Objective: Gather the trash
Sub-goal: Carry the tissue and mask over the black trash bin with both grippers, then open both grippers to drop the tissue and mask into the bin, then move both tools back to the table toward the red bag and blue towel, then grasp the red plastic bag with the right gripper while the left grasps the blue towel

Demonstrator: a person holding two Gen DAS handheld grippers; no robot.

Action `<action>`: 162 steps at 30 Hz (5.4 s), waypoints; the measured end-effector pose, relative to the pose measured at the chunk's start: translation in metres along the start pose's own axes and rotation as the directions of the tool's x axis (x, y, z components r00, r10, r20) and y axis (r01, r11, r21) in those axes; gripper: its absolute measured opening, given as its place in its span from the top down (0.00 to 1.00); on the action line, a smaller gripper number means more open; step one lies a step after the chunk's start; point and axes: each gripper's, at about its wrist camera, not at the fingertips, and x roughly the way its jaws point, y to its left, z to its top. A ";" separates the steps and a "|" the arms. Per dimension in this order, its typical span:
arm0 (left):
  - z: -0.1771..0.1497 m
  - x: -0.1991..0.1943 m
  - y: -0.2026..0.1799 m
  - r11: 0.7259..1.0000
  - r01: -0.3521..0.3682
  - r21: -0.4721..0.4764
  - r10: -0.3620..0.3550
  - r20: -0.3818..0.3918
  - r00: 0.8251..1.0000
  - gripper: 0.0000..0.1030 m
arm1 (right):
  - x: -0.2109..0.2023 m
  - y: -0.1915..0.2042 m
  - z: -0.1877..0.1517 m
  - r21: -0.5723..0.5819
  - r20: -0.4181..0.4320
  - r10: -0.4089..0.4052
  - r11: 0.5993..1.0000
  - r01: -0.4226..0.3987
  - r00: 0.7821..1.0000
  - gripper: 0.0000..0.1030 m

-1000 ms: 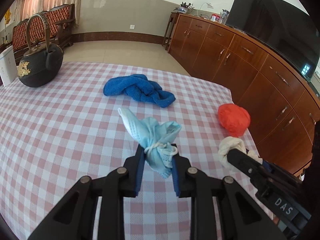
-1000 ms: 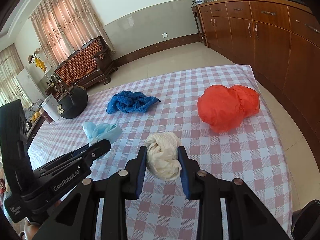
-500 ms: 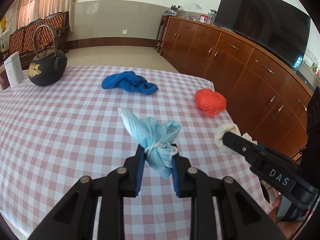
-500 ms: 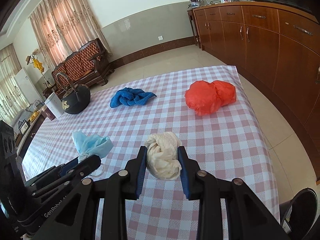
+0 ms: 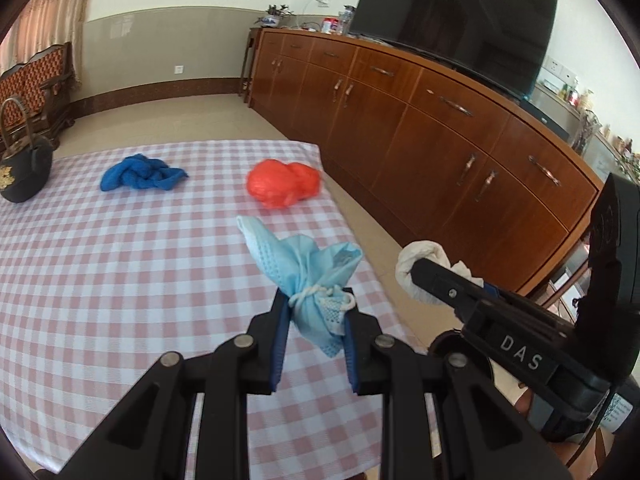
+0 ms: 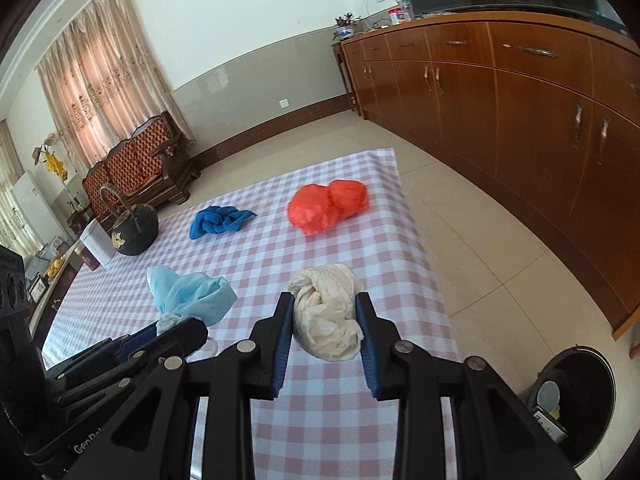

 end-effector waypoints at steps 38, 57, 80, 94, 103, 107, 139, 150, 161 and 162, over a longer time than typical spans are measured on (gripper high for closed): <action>-0.100 0.212 -0.280 0.901 0.328 0.282 -0.128 -0.550 0.825 0.42 | -0.053 -0.395 -0.135 0.493 -0.279 -0.295 0.773 0.399 0.914 0.58; -0.040 0.116 -0.239 0.913 0.259 0.315 -0.157 -0.317 0.935 0.36 | -0.116 -0.333 -0.097 0.432 -0.150 -0.376 0.807 0.402 0.915 0.50; 0.017 -0.022 -0.008 0.994 -0.107 0.026 0.108 -0.020 0.994 0.36 | -0.079 -0.065 0.007 0.036 0.027 -0.096 0.995 0.095 0.995 0.28; 0.032 -0.025 0.107 0.957 -0.258 -0.130 0.263 0.029 0.964 0.36 | 0.013 0.036 0.031 -0.059 -0.047 0.025 0.998 -0.028 0.999 0.25; 0.045 -0.006 0.131 0.945 -0.296 -0.143 0.301 0.019 0.953 0.36 | 0.060 0.053 0.048 -0.073 -0.072 0.024 0.997 -0.030 0.997 0.24; 0.053 0.008 0.144 0.940 -0.310 -0.146 0.314 0.008 0.949 0.36 | 0.085 0.048 0.054 -0.058 -0.089 0.006 0.998 -0.011 0.996 0.23; 0.110 0.117 0.217 0.912 -0.325 -0.251 0.327 -0.036 0.944 0.36 | 0.265 0.047 0.104 -0.066 -0.191 -0.034 0.998 0.022 0.981 0.41; 0.118 0.147 0.228 0.905 -0.331 -0.269 0.322 -0.078 0.944 0.36 | 0.285 0.063 0.127 -0.079 -0.175 -0.027 0.997 0.014 0.984 0.18; 0.106 0.133 0.219 0.913 -0.308 -0.269 0.314 -0.021 0.949 0.75 | 0.289 0.066 0.121 -0.081 -0.162 0.015 0.996 -0.028 0.987 0.63; 0.104 0.131 0.217 0.915 -0.302 -0.268 0.309 -0.017 0.951 0.75 | 0.285 0.067 0.121 -0.084 -0.158 0.019 0.996 -0.032 0.987 0.63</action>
